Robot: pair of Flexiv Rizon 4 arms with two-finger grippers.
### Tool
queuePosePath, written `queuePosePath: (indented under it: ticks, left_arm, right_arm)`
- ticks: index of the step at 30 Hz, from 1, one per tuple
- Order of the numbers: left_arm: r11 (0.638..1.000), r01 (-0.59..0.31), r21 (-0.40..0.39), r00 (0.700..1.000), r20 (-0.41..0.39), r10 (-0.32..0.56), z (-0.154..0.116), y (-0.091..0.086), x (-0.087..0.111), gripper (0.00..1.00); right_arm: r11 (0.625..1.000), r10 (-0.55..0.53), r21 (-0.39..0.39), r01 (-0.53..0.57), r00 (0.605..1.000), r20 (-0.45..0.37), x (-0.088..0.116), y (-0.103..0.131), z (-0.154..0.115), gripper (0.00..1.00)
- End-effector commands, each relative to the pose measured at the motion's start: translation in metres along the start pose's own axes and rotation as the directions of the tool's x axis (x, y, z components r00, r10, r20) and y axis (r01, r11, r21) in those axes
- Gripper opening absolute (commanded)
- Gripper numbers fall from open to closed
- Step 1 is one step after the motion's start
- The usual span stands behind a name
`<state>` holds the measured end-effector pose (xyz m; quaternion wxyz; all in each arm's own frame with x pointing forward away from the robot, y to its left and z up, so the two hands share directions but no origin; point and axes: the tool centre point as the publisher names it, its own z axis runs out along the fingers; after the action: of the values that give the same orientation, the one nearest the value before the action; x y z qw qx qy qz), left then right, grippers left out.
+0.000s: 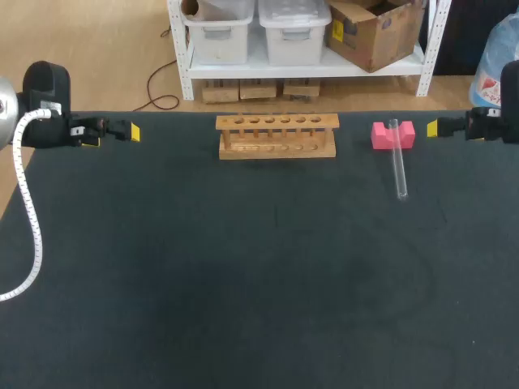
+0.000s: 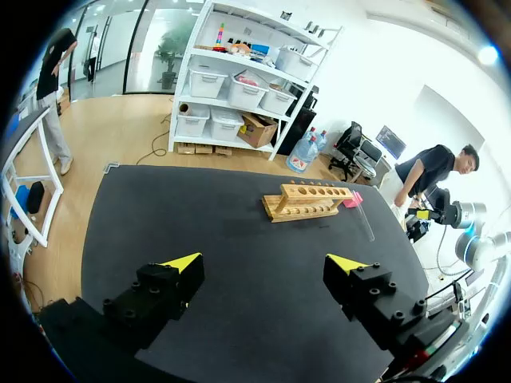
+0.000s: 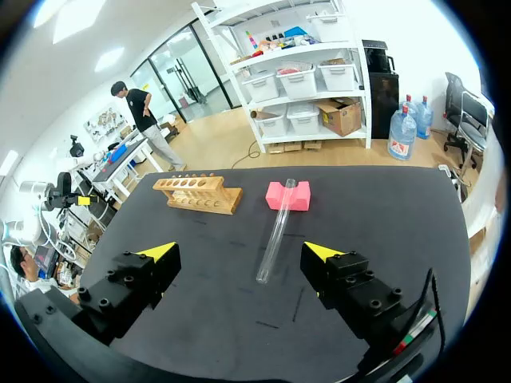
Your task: Grasp the test tube, adjust it, and insert it.
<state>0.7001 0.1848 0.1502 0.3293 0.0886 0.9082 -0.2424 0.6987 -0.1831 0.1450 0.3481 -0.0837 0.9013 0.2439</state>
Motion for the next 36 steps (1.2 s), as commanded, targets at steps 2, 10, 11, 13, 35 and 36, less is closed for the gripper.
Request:
queuePosePath:
  ticks: [2, 10, 11, 13, 35, 36]
  left_arm:
    - [1.000, 0.001, -0.005, 1.000, -0.004, -0.001, 0.000, -0.001, -0.001, 1.00]
    - [1.000, -0.012, 0.008, 1.000, -0.002, 0.012, 0.001, -0.001, -0.003, 1.00]
    - [0.999, -0.029, 0.027, 1.000, 0.000, 0.029, 0.002, -0.001, -0.005, 1.00]
    - [0.993, -0.075, 0.090, 0.997, 0.018, 0.074, 0.003, 0.001, -0.010, 1.00]
    - [0.543, -0.645, 0.538, 0.752, 0.317, 0.578, 0.050, 0.037, -0.076, 1.00]
    - [0.528, -0.645, 0.552, 0.749, 0.321, 0.580, 0.053, 0.037, -0.075, 1.00]
  right_arm:
    - [1.000, 0.000, 0.008, 0.000, 1.000, -0.001, 0.000, 0.002, -0.001, 1.00]
    - [1.000, 0.000, 0.008, 0.000, 1.000, -0.001, 0.000, 0.002, -0.001, 1.00]
    - [1.000, 0.000, 0.008, 0.000, 1.000, -0.001, 0.000, 0.002, -0.001, 1.00]
    - [1.000, 0.000, 0.008, 0.000, 1.000, -0.001, 0.000, 0.002, -0.001, 1.00]
    - [1.000, 0.000, 0.008, 0.000, 1.000, -0.001, 0.000, 0.002, -0.001, 1.00]
    - [1.000, 0.000, 0.008, 0.000, 1.000, -0.001, 0.000, 0.002, -0.001, 1.00]
